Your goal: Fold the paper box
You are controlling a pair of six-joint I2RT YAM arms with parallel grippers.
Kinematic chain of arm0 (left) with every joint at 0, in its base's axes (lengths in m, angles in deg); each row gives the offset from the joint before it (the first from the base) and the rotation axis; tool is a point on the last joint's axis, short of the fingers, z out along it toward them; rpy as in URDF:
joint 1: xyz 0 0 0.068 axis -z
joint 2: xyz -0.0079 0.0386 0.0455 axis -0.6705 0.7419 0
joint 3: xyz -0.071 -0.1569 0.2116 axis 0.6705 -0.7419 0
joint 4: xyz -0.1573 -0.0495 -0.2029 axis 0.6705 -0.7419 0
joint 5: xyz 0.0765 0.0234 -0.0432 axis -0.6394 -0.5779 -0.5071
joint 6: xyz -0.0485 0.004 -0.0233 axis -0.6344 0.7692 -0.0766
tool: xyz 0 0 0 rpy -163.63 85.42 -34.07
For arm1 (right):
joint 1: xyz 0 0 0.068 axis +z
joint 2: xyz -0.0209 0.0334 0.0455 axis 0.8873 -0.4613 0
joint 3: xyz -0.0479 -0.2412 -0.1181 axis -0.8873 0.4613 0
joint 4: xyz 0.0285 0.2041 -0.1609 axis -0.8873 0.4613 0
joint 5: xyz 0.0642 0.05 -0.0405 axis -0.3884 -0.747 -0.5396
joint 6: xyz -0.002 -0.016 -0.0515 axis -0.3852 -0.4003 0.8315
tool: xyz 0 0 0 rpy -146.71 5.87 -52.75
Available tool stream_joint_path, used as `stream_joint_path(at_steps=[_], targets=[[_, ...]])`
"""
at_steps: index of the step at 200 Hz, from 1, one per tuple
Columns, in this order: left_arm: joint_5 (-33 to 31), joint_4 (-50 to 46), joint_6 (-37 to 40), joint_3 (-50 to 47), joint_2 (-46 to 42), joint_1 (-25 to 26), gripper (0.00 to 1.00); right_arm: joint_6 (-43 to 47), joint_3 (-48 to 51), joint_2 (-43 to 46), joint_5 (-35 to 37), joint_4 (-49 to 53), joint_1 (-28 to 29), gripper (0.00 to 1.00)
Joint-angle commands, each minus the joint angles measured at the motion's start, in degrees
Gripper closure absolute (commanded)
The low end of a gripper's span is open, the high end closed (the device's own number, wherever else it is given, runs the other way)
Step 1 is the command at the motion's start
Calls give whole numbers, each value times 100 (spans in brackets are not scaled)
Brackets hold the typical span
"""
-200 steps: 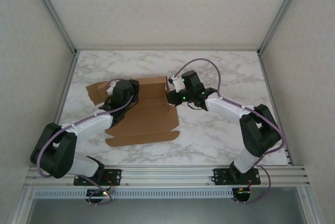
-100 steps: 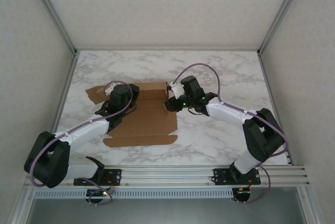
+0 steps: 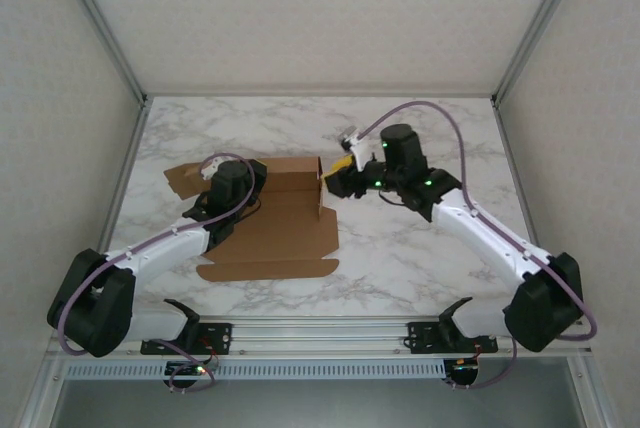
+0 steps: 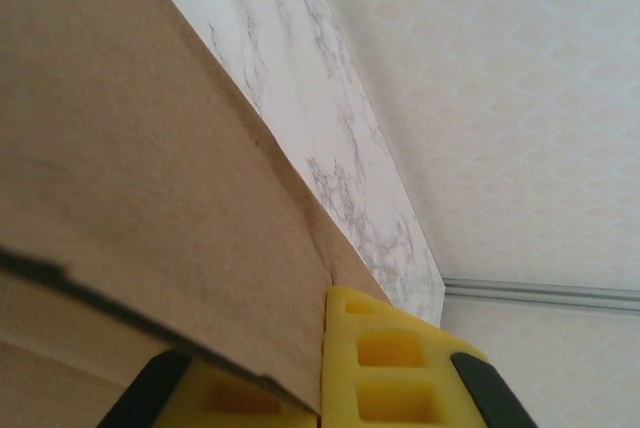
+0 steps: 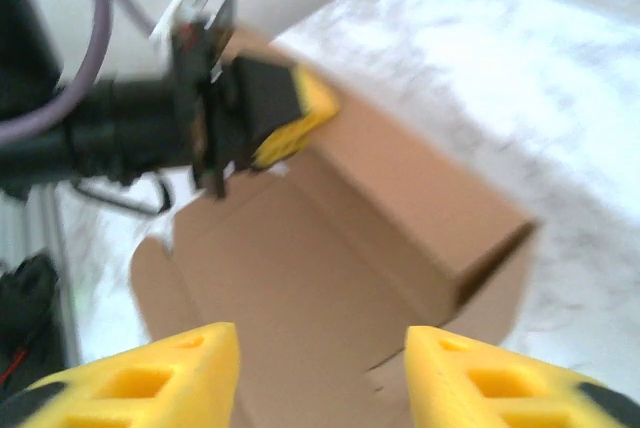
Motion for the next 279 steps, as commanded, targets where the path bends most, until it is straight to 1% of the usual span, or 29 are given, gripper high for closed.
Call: stream_joint_path(at_steps=[1,21,33,43,67,94,105,133,162,166,168,171,201,242,255,265,279], targets=[[156,-1251,260,-146,236,72,100,223,82,-253,1379,-4,-188,60],[192,-1270,276,-110,236,63,100,847,435,-489,2225,-192,-23,59],[192,-1283,276,-96,236,63,100,1074,626,-663,2456,-469,60,58],[192,-1268,276,-92,236,50,100,1258,783,-790,2363,-708,68,58],[272,-1253,276,-48,296,28,100,1901,1160,-1092,1842,-1307,139,56],[375,-1212,275,-54,359,11,100,2401,1580,-1296,1528,-2241,182,51],[378,-1160,284,-81,345,3,100,2558,1657,-1404,1536,-2537,233,49],[410,-1130,285,-98,359,-9,100,2570,1391,-1810,1531,-2733,257,48],[481,-1104,267,-104,359,-16,100,2434,1138,-2021,1202,-2952,334,47],[486,-1095,263,-115,356,-16,100,2415,1100,-2041,1167,-2974,348,46],[489,-1095,262,-117,359,-16,100,2406,1087,-2053,1156,-2987,356,41],[490,-1095,259,-117,359,-16,100,2395,1063,-2071,1143,-3007,371,39],[519,-1055,249,-130,398,-22,100,2270,884,-2199,966,-3092,450,39],[577,-983,207,-143,438,-25,100,2102,766,-2448,1363,-3266,515,39],[596,-972,173,-152,434,-25,100,2028,710,-2534,1729,-3303,556,39],[612,-943,131,-167,434,-25,100,1954,674,-2597,1948,-3304,572,41],[655,-876,65,-187,428,-25,100,1826,626,-2661,2189,-3229,574,46]])
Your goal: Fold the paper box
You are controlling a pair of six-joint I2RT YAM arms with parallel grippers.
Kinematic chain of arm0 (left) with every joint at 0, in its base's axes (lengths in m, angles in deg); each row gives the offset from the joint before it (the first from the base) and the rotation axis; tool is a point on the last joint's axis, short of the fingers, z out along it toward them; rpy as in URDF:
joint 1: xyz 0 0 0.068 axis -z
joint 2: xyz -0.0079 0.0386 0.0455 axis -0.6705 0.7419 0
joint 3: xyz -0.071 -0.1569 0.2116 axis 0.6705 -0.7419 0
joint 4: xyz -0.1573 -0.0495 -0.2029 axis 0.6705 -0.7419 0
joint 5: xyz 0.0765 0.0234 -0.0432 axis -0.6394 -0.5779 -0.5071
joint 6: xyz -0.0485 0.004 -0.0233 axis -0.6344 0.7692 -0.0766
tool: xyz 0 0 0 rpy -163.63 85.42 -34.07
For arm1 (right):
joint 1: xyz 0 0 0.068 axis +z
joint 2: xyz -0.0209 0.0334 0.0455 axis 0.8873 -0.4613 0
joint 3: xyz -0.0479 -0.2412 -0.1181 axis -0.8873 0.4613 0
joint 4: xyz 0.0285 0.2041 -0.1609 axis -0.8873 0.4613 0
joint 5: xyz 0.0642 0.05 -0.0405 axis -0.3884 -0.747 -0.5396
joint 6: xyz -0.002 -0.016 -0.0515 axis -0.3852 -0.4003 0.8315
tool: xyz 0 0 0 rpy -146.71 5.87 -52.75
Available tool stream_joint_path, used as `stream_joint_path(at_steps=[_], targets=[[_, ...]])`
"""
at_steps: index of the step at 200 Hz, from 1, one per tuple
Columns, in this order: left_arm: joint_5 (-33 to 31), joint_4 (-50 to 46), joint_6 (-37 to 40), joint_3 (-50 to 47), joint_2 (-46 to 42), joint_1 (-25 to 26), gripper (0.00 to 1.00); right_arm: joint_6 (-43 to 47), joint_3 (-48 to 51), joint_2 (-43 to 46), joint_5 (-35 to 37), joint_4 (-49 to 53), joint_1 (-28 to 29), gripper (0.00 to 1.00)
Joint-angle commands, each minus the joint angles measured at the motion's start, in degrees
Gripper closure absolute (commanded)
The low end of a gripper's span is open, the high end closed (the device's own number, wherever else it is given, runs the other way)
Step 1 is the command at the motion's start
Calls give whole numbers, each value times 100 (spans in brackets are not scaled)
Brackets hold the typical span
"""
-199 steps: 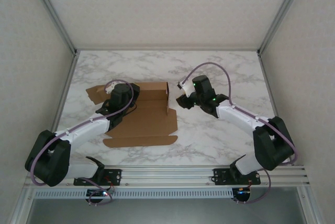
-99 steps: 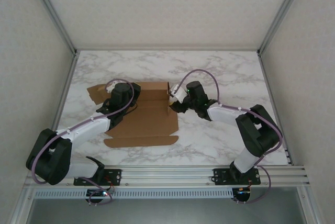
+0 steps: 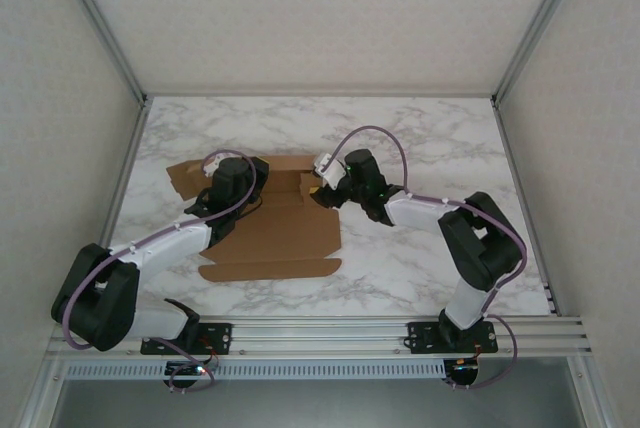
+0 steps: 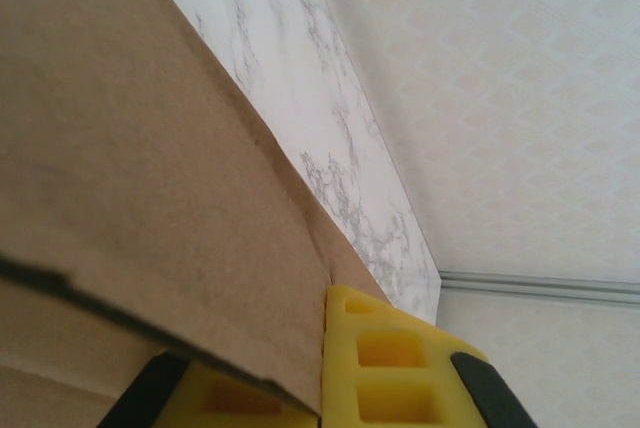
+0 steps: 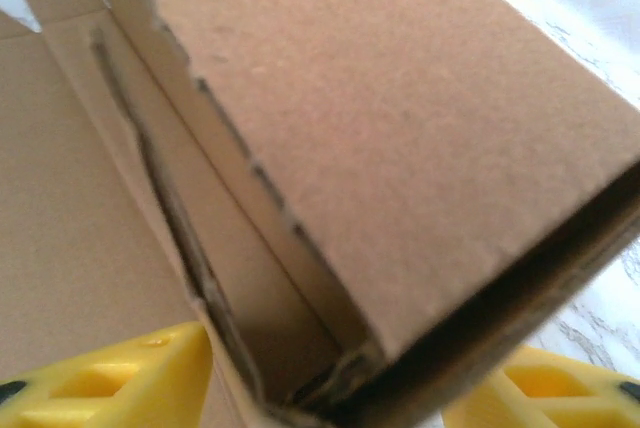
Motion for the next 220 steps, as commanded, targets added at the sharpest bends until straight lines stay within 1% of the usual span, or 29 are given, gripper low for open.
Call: stream_joint_path(at_steps=[1,24,63,84,117,172,188,214,220], targets=[[462,-998,50,-303,232,34,100,-301,-240,-198,570,-221,81,47],[514,-942,-31,-299,250,30,100,-485,-107,-214,808,-448,89,52],[646,-853,-204,-316,208,42,100,-700,-259,-364,1034,-350,102,61],[655,-846,-294,-334,130,50,100,-893,-367,-480,1115,-269,141,61],[661,-784,-436,-365,45,60,100,-1132,-316,-607,1206,-590,212,58],[718,-729,-559,-445,-11,61,100,-1301,-367,-780,1211,-916,213,65],[713,-699,-629,-466,-39,61,100,-1360,-375,-848,1261,-972,216,67],[709,-701,-744,-477,-114,70,100,-1518,-372,-959,1395,-1091,220,68],[701,-709,-774,-490,-127,69,100,-1538,-391,-968,1448,-1080,221,70]])
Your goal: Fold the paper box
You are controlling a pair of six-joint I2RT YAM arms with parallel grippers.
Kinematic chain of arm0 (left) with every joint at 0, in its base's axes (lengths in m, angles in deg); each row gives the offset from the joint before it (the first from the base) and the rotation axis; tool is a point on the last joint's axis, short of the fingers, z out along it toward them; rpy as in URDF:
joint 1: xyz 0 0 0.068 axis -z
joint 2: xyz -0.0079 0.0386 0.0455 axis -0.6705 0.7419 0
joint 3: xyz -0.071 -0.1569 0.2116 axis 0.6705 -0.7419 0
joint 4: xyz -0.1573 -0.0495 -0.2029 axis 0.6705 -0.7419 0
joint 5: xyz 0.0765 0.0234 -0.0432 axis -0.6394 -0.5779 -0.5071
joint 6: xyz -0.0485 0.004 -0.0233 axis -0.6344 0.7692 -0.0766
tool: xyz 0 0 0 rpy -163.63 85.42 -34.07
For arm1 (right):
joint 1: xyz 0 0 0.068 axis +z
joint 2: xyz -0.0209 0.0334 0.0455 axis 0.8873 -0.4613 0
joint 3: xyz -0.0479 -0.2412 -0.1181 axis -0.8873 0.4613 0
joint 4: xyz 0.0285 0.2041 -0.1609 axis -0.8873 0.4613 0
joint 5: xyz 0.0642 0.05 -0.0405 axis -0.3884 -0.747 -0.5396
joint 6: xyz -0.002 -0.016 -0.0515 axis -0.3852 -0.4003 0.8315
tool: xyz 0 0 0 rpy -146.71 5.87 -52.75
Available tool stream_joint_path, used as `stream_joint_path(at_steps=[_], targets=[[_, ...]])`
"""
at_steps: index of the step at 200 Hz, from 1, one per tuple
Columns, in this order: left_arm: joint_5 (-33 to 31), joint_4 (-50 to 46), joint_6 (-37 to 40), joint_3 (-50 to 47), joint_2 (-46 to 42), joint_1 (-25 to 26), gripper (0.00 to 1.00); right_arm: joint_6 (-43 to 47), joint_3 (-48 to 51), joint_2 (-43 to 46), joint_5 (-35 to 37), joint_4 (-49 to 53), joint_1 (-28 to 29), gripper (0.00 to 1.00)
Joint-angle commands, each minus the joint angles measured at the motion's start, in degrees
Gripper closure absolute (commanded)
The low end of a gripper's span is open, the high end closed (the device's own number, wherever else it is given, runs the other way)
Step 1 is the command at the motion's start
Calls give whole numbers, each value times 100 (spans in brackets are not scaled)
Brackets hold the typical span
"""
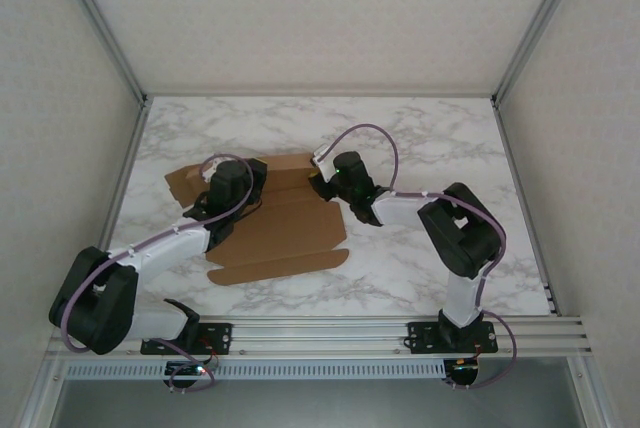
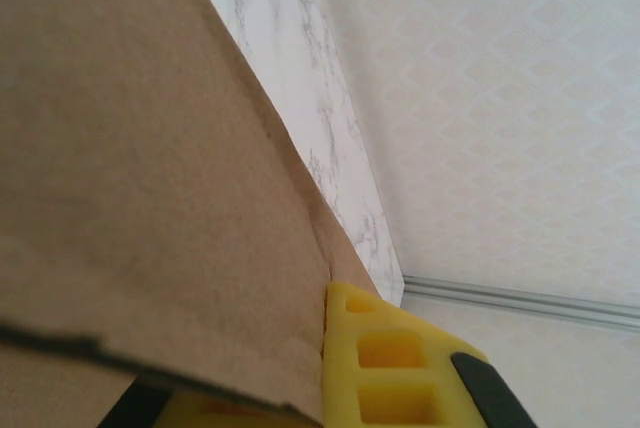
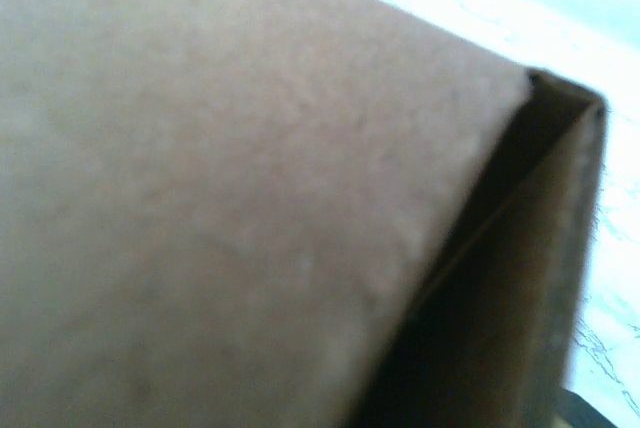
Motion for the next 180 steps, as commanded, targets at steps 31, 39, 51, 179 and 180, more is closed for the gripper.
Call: stream_joint_path(at_steps=[31,39,51,179,180], targets=[[620,-974,-367,-311,-62,81,100,-308,-311,-325,701,-99,36,81],[611,-998,-465,-305,-83,102,100,-351,-372,-354,827,-39,58,82],[593,-1022,-610,-287,-99,139,100,-402,-467,-409,1057,53,113,86],[269,-1225,-1338,-191,-162,362,100,-814,-1600,-992,3487,1702,636,100],[264,-1229,-1338,-195,-161,357,100,-819,-1607,-995,3506,1705,637,100]])
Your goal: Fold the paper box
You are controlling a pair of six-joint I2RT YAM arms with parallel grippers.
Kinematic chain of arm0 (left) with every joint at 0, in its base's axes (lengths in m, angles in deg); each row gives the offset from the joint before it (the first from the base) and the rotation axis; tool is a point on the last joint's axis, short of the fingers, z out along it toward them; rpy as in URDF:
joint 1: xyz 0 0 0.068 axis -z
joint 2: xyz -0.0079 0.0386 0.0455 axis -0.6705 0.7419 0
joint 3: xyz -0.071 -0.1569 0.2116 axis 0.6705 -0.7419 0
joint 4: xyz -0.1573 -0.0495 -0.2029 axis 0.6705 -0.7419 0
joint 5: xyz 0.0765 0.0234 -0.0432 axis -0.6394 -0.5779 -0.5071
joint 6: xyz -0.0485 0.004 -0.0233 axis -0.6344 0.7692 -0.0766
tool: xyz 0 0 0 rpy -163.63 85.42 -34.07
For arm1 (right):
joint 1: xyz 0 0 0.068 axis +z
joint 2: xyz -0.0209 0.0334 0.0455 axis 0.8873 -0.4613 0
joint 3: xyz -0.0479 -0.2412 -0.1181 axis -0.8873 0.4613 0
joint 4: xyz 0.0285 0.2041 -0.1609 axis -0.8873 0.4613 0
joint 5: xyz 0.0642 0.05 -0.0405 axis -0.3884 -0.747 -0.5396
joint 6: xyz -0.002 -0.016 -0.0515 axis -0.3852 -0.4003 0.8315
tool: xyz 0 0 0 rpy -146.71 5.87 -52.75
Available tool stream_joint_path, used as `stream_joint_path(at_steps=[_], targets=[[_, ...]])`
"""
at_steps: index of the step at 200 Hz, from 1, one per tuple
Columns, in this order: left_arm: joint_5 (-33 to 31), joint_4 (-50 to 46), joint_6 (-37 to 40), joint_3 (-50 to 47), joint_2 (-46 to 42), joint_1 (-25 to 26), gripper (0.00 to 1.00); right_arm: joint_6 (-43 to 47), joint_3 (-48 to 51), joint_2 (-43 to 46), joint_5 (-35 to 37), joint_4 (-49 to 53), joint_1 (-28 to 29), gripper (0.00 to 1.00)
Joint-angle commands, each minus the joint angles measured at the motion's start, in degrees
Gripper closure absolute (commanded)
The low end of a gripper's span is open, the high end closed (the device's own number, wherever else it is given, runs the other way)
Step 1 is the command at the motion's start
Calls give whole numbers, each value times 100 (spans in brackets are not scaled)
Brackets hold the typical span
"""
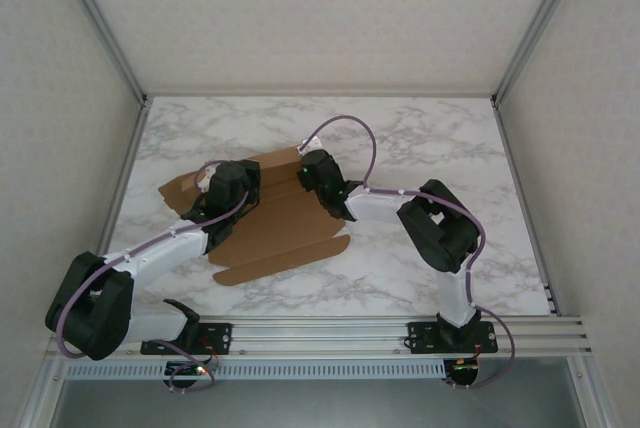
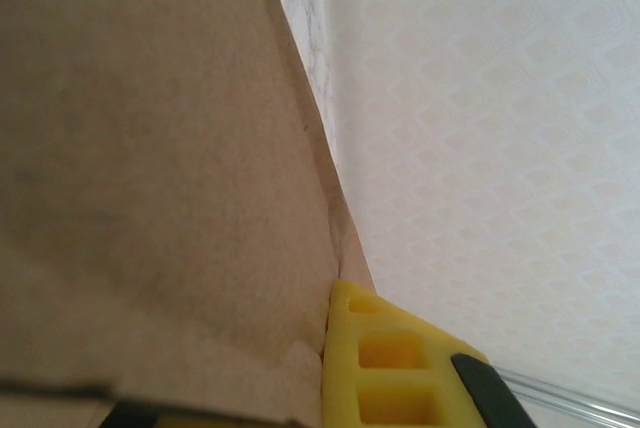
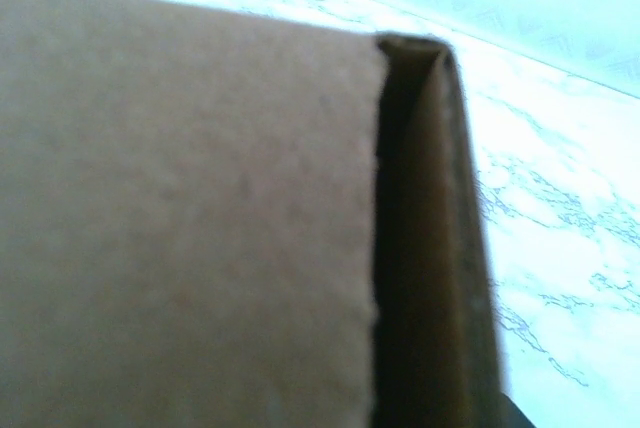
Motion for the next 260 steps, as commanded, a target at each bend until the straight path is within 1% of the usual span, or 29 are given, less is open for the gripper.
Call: stream_joint_path(at_steps=[1,39,66,78,92,108,117,132,143,160,173,198,202,216,226,249,260], targets=[[821,-1024,-99,-167,11,305,100,224,-260,-315,913,658,-62,100],[774,-1043,-118,-163,-6,329,100,-121,-398,-419,1576,947,-27,100],[739,-1061,-108,-161,11,338,100,-439,-295,-350,1559,917,-24,100],[705,-1083,-99,-162,22,338,100,-463,-115,-244,1359,762,-25,92],[652,-1100,-80,-160,21,336,100,-411,77,-88,1054,609,-27,76],[552,-1115,-46,-157,29,331,100,-296,301,93,690,382,-45,61],[500,-1131,-29,-158,38,323,100,-207,484,239,426,152,-62,49],[464,-1101,5,-146,55,320,100,-114,806,531,61,-172,-97,35],[435,-1120,26,-124,64,320,100,-42,1070,784,-255,-481,-138,28],[408,-1131,57,-102,64,320,100,18,1492,1229,-814,-898,-232,22],[388,-1157,74,-76,63,312,100,74,1719,1550,-1289,-1017,-337,16],[357,-1149,179,-3,102,311,100,229,1908,1996,-1958,-802,-396,14],[357,-1149,195,19,118,303,100,239,1957,2079,-2046,-787,-547,13],[411,-1124,241,66,201,294,100,224,2138,2392,-2452,-793,-667,14],[444,-1077,266,84,240,294,100,162,2244,2625,-2599,-795,-745,14],[545,-927,345,73,343,308,100,-612,2320,3085,-2799,-747,-1047,16],[571,-907,390,94,395,319,100,-945,2093,3194,-2730,-254,-1122,18]])
